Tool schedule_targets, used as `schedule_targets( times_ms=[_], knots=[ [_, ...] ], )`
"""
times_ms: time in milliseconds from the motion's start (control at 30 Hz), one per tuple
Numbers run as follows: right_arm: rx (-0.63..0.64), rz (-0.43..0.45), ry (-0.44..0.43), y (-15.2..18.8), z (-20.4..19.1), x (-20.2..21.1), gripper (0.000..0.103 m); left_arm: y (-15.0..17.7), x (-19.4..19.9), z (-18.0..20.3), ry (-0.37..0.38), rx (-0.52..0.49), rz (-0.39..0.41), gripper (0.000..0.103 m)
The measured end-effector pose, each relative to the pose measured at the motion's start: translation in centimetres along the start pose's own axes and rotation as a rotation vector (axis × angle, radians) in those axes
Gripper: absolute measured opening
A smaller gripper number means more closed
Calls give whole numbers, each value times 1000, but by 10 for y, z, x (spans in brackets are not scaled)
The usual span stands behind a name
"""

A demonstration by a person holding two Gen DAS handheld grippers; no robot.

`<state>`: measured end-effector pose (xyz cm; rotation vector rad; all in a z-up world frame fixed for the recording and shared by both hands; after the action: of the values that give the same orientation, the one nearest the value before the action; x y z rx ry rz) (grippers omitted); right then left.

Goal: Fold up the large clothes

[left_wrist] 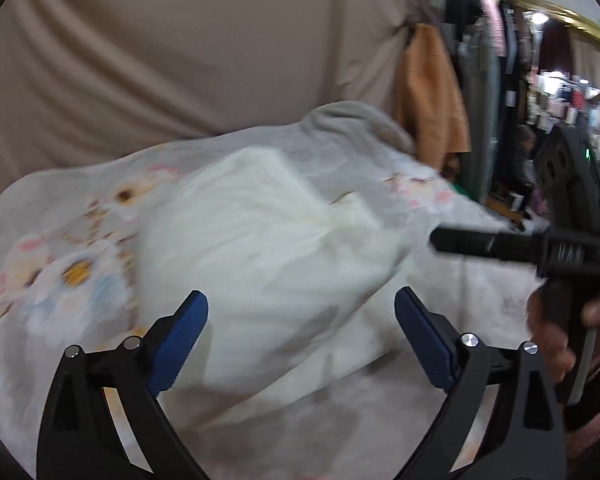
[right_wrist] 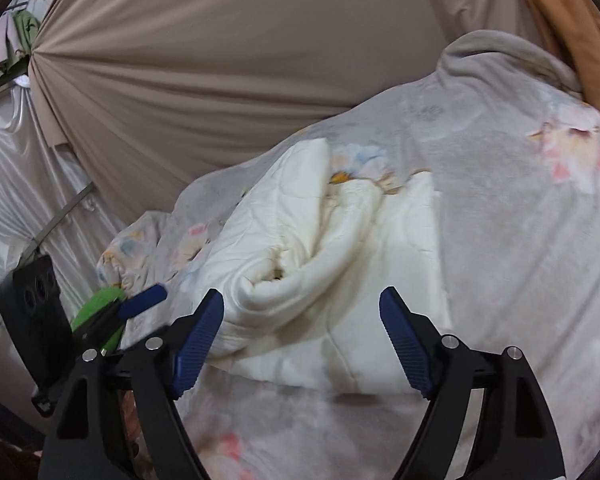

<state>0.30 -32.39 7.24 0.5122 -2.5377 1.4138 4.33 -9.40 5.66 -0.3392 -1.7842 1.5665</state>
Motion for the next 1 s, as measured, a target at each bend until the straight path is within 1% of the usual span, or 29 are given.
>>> schedule_targets(
  times_ms=[100,167,267,300,367,400,433,467,533,567,600,633,700,733,800,867,933,1000],
  knots=[
    [-8,-67,-6,5,-9,-31,80,34,-8,-27,-104,27,-100,92],
    [-34,-119,-30,8,-15,-52,80,54,-16,-37,-147,38,-151,92],
    [-12,-157,-20,8,-26,-82,83,72,-24,-45,-198,33,-180,92],
    [5,-160,-12,9,-30,-87,80,76,-30,-47,-219,27,-188,91],
    [48,-163,-7,8,-36,-91,31,81,-38,-50,-246,28,-202,83],
    [55,-137,-25,3,-38,-86,26,81,-41,-53,-246,47,-213,72],
    [56,-97,-56,-3,-42,-72,20,80,-42,-56,-238,74,-216,69],
    [77,-43,-72,-9,-47,-54,18,77,-39,-57,-209,108,-205,67],
    [86,65,-78,-14,-45,-16,17,73,-35,-56,-186,135,-184,65],
    [69,103,-76,-12,-36,1,17,72,-35,-56,-174,140,-178,65],
    [46,116,-59,-6,-21,12,17,72,-36,-53,-161,148,-181,65],
    [24,109,-24,0,-6,15,17,74,-39,-50,-147,151,-193,63],
    [-46,21,86,25,35,0,17,81,-51,-45,-144,140,-224,61],
    [-91,-22,109,42,58,-12,18,84,-56,-43,-149,139,-232,61],
    [-147,-55,108,61,79,-23,20,86,-59,-42,-150,149,-246,61],
    [-163,-52,108,64,84,-23,21,80,-50,-36,-144,135,-246,59],
    [-149,-50,106,62,81,-21,24,71,-30,-29,-123,121,-222,57],
    [-181,-47,81,59,79,-16,28,56,-4,-24,-113,95,-181,57]
  ],
)
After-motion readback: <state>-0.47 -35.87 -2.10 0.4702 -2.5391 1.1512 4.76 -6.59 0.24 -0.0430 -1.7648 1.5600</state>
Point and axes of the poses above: each gripper's, at about its wrist camera, not at the fingertips, and x roughly against the way its jaws point, z to its right, y to its underside, the point moved 3 cm from there along -x, roughly the way its jaws point, and after that the axes turned 13 degrees about z, right-handed, at the moved point
